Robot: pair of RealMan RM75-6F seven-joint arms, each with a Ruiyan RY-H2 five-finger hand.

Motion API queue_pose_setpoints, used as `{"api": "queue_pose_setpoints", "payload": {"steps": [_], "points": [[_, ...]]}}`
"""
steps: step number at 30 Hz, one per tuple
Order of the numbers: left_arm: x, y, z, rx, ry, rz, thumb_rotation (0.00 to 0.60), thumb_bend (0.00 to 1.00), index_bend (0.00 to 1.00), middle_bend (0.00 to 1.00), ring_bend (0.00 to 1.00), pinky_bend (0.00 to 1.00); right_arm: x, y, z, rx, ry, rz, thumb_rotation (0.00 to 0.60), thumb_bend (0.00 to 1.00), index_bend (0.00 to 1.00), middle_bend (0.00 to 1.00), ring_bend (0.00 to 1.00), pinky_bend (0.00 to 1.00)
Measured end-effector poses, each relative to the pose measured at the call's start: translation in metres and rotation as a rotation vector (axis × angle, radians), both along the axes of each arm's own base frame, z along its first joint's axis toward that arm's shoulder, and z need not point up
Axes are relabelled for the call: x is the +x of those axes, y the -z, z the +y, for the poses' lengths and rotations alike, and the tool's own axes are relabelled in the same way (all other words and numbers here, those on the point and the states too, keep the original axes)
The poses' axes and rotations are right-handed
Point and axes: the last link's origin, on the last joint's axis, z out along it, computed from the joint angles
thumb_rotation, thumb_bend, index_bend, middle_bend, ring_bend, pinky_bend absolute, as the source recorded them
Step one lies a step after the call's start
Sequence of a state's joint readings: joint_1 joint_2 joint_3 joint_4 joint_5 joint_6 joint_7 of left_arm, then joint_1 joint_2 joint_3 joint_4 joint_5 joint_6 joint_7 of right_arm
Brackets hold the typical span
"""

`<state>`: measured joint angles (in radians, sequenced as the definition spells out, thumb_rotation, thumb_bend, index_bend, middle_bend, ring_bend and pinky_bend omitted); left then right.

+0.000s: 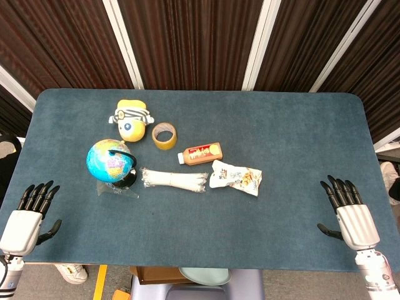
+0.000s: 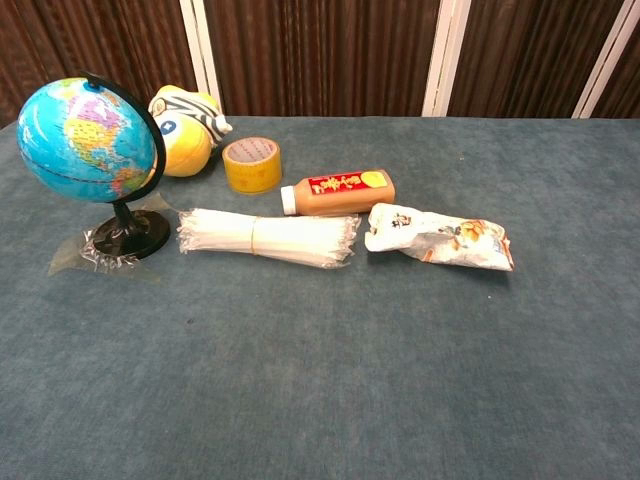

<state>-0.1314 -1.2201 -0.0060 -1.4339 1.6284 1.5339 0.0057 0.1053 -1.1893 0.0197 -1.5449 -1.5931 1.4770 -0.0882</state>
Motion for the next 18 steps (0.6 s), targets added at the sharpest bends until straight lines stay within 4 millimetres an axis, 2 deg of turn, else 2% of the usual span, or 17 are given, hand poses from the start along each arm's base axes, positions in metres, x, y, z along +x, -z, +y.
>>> {"api": "queue_pose_setpoints", "payload": {"steps": [6, 11, 16, 18], "points": [[0.003, 0.004, 0.001, -0.013, 0.012, -0.061, 0.6, 0.36, 0.0, 0.0, 0.0, 0.0, 0.001, -0.004, 0.002, -0.008, -0.004, -0.019, 0.6, 0.15, 0.0, 0.0, 0.0, 0.0], [0.01, 0.011, 0.01, -0.021, 0.049, -0.269, 0.6, 0.35, 0.0, 0.0, 0.0, 0.0, -0.001, -0.009, 0.004, -0.022, 0.004, -0.034, 0.6, 0.15, 0.0, 0.0, 0.0, 0.0], [0.028, 0.025, 0.041, -0.036, 0.095, -0.53, 0.6, 0.35, 0.0, 0.0, 0.0, 0.0, 0.0, -0.01, 0.005, -0.026, 0.004, -0.038, 0.6, 0.15, 0.0, 0.0, 0.0, 0.0], [0.036, 0.03, 0.054, -0.05, 0.099, -0.575, 0.6, 0.35, 0.0, 0.0, 0.0, 0.0, 0.0, -0.01, 0.005, -0.027, 0.006, -0.04, 0.6, 0.15, 0.0, 0.0, 0.0, 0.0]]}}
